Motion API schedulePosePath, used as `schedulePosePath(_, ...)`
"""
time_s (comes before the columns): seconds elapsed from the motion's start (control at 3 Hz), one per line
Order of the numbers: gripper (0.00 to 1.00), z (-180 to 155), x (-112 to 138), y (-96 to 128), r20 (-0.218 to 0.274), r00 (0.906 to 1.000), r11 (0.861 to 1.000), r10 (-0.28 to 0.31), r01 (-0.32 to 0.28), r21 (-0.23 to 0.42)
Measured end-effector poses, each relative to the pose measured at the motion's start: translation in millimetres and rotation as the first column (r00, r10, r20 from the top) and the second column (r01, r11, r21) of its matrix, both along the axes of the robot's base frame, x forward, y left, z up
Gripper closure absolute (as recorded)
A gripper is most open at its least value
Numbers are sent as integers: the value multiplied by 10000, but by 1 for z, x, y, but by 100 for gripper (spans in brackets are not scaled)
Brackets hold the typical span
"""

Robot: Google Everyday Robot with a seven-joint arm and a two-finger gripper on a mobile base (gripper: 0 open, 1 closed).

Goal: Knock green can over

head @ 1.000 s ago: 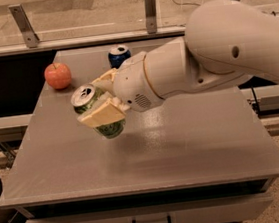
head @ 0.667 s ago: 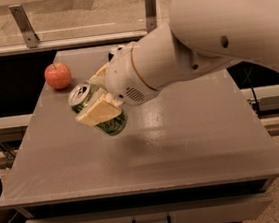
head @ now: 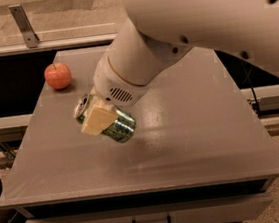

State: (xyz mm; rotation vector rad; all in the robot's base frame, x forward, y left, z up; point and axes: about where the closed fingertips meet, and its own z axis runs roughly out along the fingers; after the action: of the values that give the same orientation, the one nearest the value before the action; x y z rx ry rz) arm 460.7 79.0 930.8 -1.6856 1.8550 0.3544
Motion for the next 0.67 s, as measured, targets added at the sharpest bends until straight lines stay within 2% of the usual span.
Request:
schedulePosePath(0.33,100,-19,5,-6,-320,9991,9938,-269,232,-1090)
schedulePosePath(0.67,100,-41,14,-9,-613,9974,9796,-381,252,-1992)
